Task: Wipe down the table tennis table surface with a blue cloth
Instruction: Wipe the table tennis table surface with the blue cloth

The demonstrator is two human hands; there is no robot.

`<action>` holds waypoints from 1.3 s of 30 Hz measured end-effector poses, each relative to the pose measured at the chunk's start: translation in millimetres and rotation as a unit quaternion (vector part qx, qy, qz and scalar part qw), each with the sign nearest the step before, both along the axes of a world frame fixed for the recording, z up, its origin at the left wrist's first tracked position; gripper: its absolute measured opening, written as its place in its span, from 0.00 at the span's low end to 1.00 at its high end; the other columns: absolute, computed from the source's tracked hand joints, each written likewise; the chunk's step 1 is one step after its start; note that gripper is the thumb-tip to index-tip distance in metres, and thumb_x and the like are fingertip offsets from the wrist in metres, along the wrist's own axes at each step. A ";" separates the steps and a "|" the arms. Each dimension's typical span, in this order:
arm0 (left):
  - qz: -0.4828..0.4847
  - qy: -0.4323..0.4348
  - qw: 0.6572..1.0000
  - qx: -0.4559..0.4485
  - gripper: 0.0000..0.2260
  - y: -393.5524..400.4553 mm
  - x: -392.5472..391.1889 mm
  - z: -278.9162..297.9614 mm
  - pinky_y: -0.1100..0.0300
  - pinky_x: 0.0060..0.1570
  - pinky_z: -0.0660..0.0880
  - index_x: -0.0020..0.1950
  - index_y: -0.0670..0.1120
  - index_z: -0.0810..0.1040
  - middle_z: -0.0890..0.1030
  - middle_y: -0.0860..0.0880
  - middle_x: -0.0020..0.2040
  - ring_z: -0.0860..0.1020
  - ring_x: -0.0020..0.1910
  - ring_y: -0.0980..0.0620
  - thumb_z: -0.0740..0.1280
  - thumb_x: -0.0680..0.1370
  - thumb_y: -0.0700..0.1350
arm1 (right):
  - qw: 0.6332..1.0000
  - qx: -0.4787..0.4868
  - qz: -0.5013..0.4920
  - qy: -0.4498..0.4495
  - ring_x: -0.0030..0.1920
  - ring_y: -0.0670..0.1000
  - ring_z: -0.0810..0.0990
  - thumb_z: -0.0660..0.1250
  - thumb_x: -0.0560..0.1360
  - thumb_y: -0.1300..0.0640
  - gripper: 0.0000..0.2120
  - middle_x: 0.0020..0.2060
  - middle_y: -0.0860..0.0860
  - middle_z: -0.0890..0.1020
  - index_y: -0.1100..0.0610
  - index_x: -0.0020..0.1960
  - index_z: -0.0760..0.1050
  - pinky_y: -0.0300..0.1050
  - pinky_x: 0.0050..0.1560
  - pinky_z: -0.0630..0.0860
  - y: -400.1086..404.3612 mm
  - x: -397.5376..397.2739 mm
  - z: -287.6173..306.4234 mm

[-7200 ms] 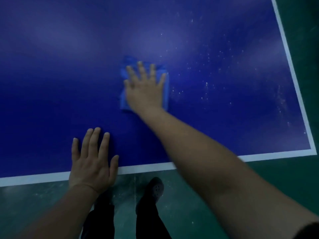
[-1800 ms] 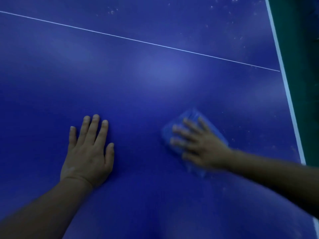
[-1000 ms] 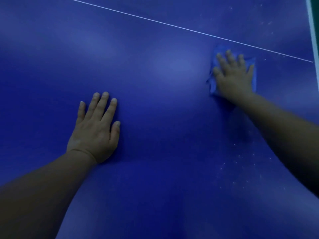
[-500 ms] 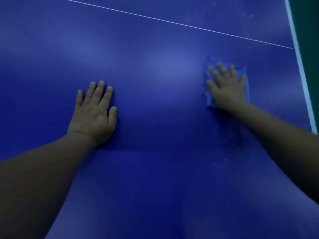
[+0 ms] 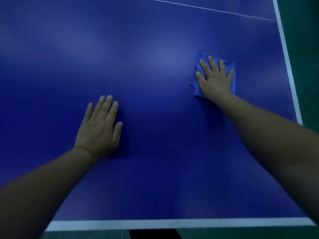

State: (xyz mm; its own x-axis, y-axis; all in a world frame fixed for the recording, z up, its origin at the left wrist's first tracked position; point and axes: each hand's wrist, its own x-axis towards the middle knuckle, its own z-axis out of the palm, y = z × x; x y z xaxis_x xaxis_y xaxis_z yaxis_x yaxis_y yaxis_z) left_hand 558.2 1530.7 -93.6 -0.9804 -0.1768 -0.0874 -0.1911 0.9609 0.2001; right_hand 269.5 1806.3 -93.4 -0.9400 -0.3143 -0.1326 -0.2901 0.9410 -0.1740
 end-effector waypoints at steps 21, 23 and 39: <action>-0.099 -0.025 0.995 0.014 0.28 35.2 146.6 -15.5 0.40 0.77 0.48 0.79 0.42 0.60 0.56 0.41 0.81 0.51 0.81 0.42 0.51 0.82 0.53 | 0.983 -0.012 0.175 0.054 0.79 0.63 0.56 0.55 0.80 0.40 0.26 0.78 0.50 0.63 0.44 0.77 0.66 0.77 0.71 0.53 9.0 269.4 -13.5; -0.097 -0.029 0.995 0.012 0.28 35.0 146.7 -16.9 0.40 0.77 0.48 0.79 0.42 0.60 0.55 0.41 0.81 0.50 0.81 0.42 0.50 0.82 0.53 | 0.951 -0.006 0.308 0.041 0.79 0.62 0.56 0.58 0.81 0.40 0.25 0.79 0.49 0.63 0.43 0.77 0.65 0.75 0.72 0.53 42.8 340.2 -10.2; -0.086 -0.025 0.996 0.021 0.28 34.9 145.8 -18.9 0.41 0.78 0.46 0.79 0.42 0.61 0.56 0.42 0.81 0.49 0.81 0.44 0.49 0.82 0.54 | 0.984 0.035 0.175 0.011 0.80 0.59 0.52 0.52 0.82 0.38 0.26 0.80 0.47 0.58 0.41 0.78 0.61 0.73 0.74 0.49 62.6 374.1 -11.2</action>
State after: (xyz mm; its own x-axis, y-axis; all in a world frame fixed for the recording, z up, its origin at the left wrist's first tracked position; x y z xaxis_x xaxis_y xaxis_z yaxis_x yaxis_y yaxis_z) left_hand 704.0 1565.6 -112.5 -0.9901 -0.0023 -0.1401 -0.0356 0.9713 0.2354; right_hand 643.6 1868.9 -104.6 -0.7789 -0.6100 -0.1460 -0.6013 0.7924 -0.1024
